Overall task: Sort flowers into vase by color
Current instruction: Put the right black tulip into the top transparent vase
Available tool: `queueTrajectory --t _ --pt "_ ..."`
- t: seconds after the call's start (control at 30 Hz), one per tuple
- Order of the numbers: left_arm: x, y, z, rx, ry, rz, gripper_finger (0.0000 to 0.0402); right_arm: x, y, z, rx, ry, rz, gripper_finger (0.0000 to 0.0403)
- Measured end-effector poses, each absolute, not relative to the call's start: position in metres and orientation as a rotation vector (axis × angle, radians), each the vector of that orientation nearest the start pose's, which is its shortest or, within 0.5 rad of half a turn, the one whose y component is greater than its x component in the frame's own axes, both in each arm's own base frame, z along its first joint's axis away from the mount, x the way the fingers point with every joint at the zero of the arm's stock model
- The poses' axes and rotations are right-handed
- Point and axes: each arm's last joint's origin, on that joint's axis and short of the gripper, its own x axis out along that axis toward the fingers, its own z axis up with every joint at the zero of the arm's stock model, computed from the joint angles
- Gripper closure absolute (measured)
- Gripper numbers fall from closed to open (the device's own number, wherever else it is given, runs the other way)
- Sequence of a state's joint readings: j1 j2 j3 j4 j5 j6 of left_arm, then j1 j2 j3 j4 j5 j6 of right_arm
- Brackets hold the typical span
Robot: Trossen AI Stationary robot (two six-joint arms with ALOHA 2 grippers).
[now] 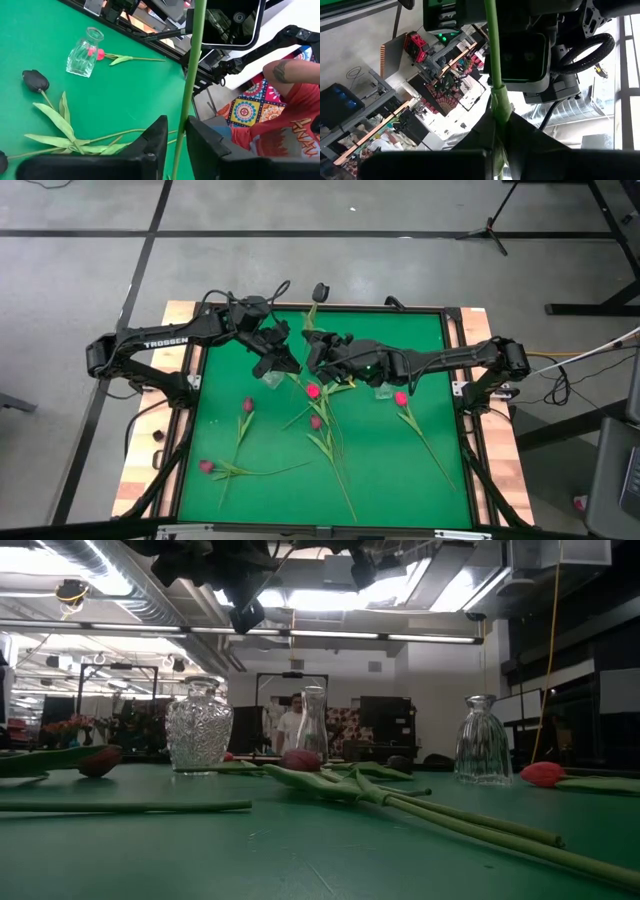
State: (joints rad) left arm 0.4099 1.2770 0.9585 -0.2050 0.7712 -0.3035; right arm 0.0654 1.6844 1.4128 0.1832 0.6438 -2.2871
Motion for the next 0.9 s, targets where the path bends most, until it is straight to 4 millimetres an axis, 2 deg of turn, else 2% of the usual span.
queueTrajectory --t 0.2,0.9 --pt "0.257 0.09 0.292 -0.588 0.491 -0.289 0.0357 0.394 0.009 0.35 -2.25 0.646 -0.176 0.0377" --pt "0.262 0.077 0.293 -0.515 0.488 -0.321 0.0358 0.394 0.011 0.349 -2.206 0.596 -0.165 0.0377"
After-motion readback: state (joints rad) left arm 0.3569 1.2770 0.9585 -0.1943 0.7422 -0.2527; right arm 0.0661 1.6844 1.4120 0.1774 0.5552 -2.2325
